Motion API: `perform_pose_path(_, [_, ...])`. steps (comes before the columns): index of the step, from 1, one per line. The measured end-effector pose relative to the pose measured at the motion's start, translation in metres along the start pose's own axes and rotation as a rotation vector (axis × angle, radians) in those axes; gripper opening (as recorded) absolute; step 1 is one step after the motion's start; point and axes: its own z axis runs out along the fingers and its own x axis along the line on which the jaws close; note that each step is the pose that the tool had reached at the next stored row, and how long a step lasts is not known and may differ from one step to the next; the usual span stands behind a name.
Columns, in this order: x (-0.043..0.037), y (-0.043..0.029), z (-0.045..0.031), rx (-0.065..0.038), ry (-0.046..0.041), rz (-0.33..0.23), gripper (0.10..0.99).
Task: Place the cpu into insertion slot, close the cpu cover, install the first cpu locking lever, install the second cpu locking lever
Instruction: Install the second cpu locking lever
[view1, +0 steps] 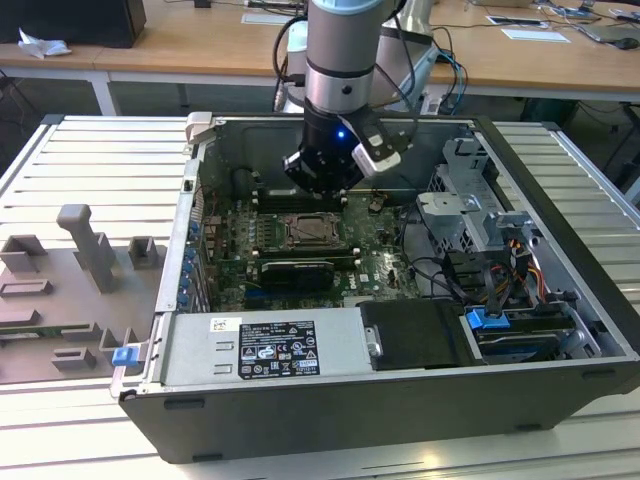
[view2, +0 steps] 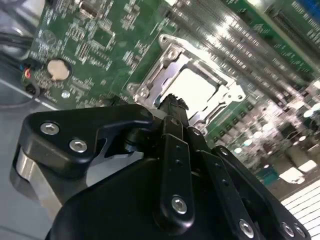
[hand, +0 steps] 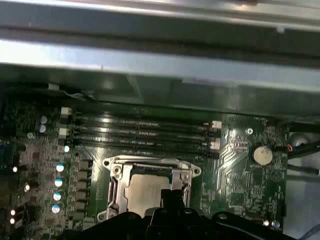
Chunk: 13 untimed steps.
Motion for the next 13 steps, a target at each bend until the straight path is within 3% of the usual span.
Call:
perform_pose_path(1, [0.0011, -0.0132, -0.0007, 0.000, 0.0000, 0.000, 0.106])
perform_pose_path(2, [0.0022, -0.0255, -0.0008, -0.007, 0.0052, 0.000, 0.106])
perform_pose_path(3, [0.0026, -0.0298, -0.0001, -0.021, 0.0042, 0.000, 0.106])
perform_pose_path(5, [0.0029, -0.0339, 0.0005, -0.038, 0.0028, 0.001, 0.106])
perform_pose_path(6, [0.0034, -0.0390, 0.0014, -0.055, 0.0012, 0.001, 0.106])
perform_pose_path(8, [0.0041, -0.0435, 0.0022, -0.061, 0.0007, 0.001, 0.106])
perform_pose_path(13, [0.0094, -0.0522, 0.0031, -0.063, 0.0006, 0.001, 0.106])
